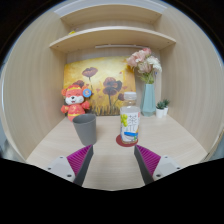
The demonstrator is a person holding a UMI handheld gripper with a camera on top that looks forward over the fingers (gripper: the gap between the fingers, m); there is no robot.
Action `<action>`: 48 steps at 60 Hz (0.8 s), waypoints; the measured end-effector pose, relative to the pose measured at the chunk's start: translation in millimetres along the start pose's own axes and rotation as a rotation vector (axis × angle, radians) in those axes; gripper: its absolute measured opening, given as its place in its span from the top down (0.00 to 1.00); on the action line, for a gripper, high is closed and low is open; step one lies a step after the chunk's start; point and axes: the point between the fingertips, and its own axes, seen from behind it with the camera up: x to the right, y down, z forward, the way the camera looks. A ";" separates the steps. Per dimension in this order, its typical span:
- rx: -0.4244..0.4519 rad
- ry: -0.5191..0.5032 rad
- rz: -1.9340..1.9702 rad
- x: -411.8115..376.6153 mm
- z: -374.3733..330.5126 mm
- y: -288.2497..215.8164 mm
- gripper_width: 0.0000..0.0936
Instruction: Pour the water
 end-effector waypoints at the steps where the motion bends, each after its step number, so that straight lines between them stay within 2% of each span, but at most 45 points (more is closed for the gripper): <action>1: 0.002 -0.001 0.000 -2.2 -4.2 -1.2 0.09; 20: 0.084 -0.024 -0.050 -29.8 -68.9 -44.3 0.08; 48: 0.183 -0.004 -0.024 -25.3 -113.1 -88.1 0.08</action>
